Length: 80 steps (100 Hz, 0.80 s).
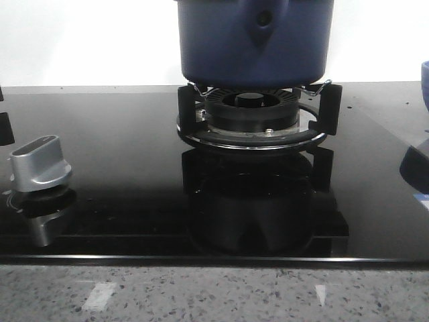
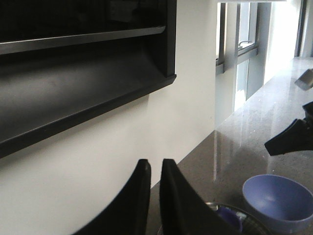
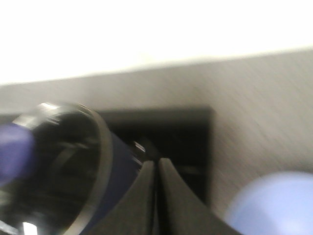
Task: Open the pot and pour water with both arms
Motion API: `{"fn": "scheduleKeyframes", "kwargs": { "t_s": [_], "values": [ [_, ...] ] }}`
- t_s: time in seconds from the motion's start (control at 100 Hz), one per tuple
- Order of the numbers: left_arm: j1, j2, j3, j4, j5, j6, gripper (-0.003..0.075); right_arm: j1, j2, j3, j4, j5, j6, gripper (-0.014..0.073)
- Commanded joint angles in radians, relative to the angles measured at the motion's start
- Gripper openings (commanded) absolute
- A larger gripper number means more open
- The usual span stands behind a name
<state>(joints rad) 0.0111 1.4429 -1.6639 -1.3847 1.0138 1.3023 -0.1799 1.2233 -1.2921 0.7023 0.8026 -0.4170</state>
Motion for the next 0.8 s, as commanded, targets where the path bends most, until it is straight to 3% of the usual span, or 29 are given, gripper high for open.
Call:
{"fn": "scheduleKeyframes", "kwargs": {
  "t_s": [0.0, 0.18, 0.33, 0.48, 0.59, 0.72, 0.79],
  "values": [
    [0.018, -0.075, -0.029, 0.026, -0.029, -0.063, -0.002, 0.044, -0.038, -0.028, 0.116, -0.121, -0.108, -0.0047],
    [0.018, -0.194, 0.061, 0.194, -0.21, -0.078, -0.002, 0.144, -0.106, 0.064, 0.165, -0.304, -0.261, -0.0047],
    [0.016, -0.348, 0.298, 0.167, -0.511, -0.074, -0.002, 0.212, -0.223, 0.241, 0.174, -0.532, -0.337, -0.0047],
    [0.016, -0.526, 0.568, 0.161, -0.623, 0.003, -0.002, 0.241, -0.376, 0.464, 0.174, -0.676, -0.358, -0.0047],
    [0.016, -0.648, 0.785, 0.045, -0.706, 0.041, -0.002, 0.241, -0.492, 0.605, 0.174, -0.692, -0.37, -0.0047],
    [0.016, -0.805, 1.023, -0.165, -0.696, 0.281, -0.002, 0.241, -0.67, 0.77, 0.174, -0.696, -0.376, -0.0047],
    [0.016, -0.884, 1.13, -0.271, -0.68, 0.338, -0.002, 0.241, -0.761, 0.836, 0.174, -0.696, -0.376, -0.0047]
  ]
}}
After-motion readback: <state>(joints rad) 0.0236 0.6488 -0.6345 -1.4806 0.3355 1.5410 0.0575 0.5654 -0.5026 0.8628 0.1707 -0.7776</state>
